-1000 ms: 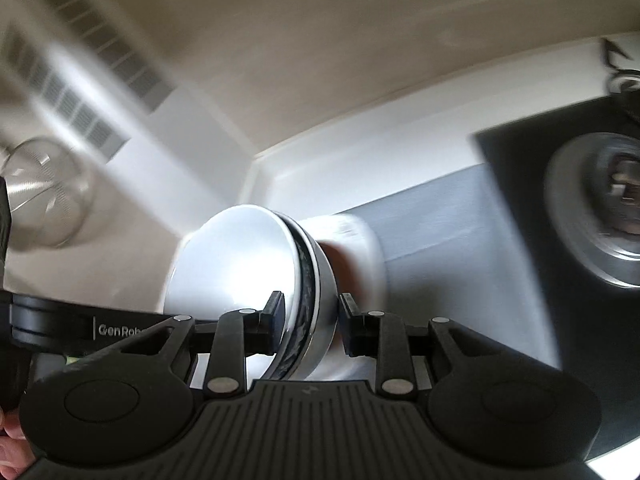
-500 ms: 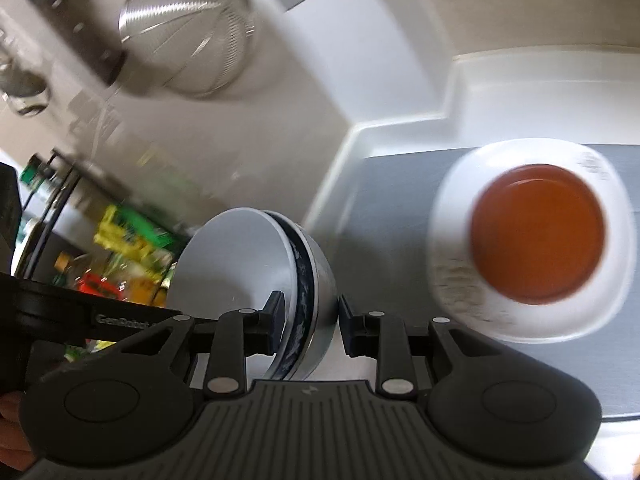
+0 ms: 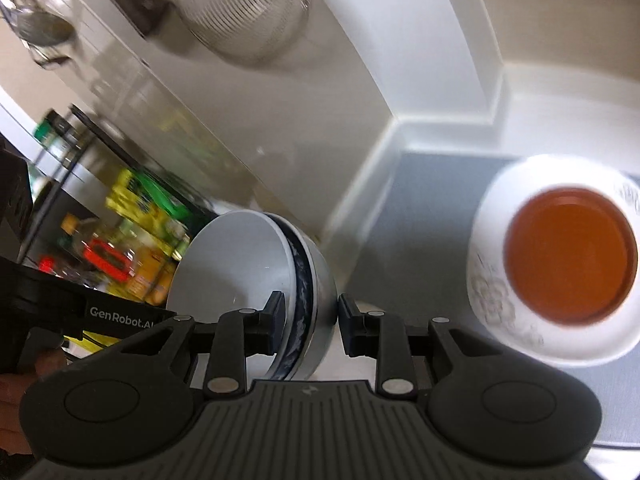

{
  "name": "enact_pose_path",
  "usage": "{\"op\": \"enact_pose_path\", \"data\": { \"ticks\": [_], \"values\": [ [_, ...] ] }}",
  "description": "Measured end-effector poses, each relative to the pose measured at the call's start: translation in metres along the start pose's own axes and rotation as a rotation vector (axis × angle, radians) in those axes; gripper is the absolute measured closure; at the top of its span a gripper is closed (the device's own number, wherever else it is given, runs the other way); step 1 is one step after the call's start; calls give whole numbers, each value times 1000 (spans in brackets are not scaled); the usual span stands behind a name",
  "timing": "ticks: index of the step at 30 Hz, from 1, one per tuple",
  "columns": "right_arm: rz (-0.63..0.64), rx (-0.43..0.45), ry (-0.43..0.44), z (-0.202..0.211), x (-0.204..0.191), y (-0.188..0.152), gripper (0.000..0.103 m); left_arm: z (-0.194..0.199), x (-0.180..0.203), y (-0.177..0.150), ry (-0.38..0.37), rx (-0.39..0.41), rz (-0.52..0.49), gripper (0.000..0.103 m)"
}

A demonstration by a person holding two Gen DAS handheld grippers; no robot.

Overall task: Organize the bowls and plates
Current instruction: 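Grip the whole bowl stack from both sides with both grippers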

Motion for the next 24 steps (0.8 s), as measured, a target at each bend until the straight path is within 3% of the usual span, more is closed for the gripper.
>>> {"op": "enact_pose_path", "data": {
  "ticks": [4, 16, 24],
  "values": [
    [16, -53, -37, -19, 10, -17, 72, -30, -5, -8, -3, -67, 22, 78],
    [179, -136, -115, -53, 16, -52, 69, -64, -20, -21, -32, -120, 75, 78],
    [181, -87, -39, -35, 22, -46, 66, -63, -23, -17, -83, -84, 46, 78]
  ]
}}
Point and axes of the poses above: each gripper's, at about its wrist camera, not at the fingertips, and z roughly against the way its jaws point, x to its right, y to its top, the point moved 9 cm from there along -z, roughly the way its jaws point, and after that the axes turned 4 degrees about z, right-handed, at the moved point
